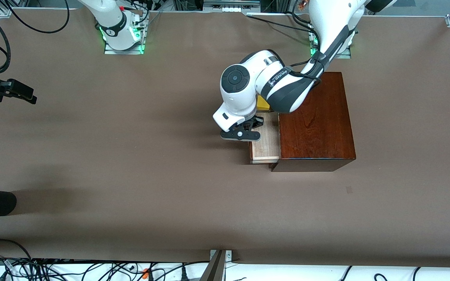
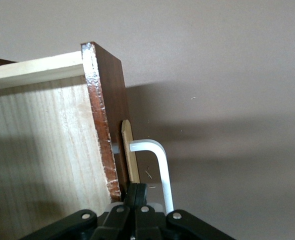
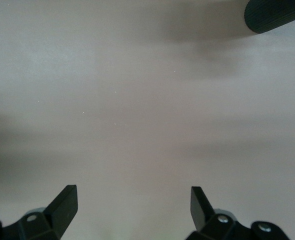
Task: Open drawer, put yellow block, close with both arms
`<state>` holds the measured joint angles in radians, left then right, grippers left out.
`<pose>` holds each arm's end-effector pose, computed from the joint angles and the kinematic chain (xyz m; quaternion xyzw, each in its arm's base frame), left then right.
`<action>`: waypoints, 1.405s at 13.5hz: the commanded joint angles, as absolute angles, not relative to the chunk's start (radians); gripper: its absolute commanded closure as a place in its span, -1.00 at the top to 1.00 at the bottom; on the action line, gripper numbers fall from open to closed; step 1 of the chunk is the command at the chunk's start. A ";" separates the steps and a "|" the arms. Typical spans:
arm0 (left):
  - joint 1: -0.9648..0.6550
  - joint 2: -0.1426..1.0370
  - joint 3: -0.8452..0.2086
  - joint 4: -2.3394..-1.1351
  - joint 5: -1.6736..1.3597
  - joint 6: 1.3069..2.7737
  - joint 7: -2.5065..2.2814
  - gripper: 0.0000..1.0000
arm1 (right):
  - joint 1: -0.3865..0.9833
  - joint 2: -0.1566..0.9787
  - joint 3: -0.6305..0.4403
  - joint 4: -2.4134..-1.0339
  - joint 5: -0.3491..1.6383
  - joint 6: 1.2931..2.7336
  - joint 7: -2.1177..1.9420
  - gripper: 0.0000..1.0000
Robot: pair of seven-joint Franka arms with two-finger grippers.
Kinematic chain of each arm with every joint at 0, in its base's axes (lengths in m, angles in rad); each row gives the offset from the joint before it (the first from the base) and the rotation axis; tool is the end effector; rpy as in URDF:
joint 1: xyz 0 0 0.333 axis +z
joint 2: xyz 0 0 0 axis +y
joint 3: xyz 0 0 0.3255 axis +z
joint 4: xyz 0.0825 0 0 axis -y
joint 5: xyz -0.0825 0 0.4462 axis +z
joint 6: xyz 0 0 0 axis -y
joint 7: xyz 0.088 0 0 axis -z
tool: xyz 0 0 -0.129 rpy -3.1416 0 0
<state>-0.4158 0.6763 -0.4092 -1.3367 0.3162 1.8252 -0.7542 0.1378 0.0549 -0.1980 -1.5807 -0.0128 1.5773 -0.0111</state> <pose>0.5871 -0.5031 0.3051 -0.9962 0.0532 0.0313 0.0621 0.6298 -0.0368 0.5737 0.9992 -0.0243 -0.0290 0.0108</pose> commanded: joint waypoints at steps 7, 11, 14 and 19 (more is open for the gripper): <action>-0.359 0.667 -0.314 -1.328 0.350 1.660 -0.533 -1.00 | 0.130 0.046 -0.196 -1.574 0.005 1.575 -0.006 1.00; -0.295 0.666 -0.316 -1.342 0.350 1.654 -0.457 -1.00 | 0.130 0.046 -0.195 -1.572 0.005 1.577 -0.006 1.00; -0.305 0.649 -0.327 -1.322 0.328 1.643 -0.500 -0.46 | 0.130 0.046 -0.195 -1.572 0.005 1.575 -0.006 1.00; -0.304 0.505 -0.333 -1.322 0.166 1.603 -0.560 1.00 | 0.130 0.046 -0.195 -1.569 0.005 1.575 -0.006 1.00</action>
